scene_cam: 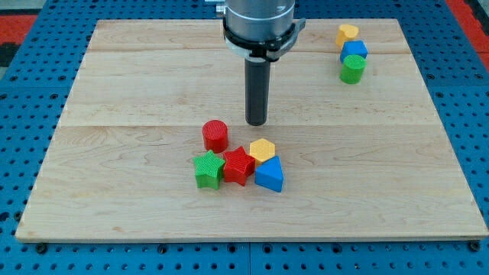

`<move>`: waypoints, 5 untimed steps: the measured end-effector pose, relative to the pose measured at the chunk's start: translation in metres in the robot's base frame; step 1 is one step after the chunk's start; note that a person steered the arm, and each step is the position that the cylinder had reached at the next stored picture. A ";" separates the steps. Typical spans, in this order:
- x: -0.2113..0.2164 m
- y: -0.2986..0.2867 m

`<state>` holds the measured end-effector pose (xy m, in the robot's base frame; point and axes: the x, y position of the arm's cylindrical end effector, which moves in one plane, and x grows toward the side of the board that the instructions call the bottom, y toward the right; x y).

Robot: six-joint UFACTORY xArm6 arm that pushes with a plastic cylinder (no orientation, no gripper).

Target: Slide the green circle to the center

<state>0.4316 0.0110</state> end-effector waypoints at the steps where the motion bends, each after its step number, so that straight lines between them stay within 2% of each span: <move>1: 0.004 -0.068; 2: 0.041 -0.050; 3: 0.040 -0.023; 4: -0.004 0.004; 5: -0.010 0.119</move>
<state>0.4212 0.1300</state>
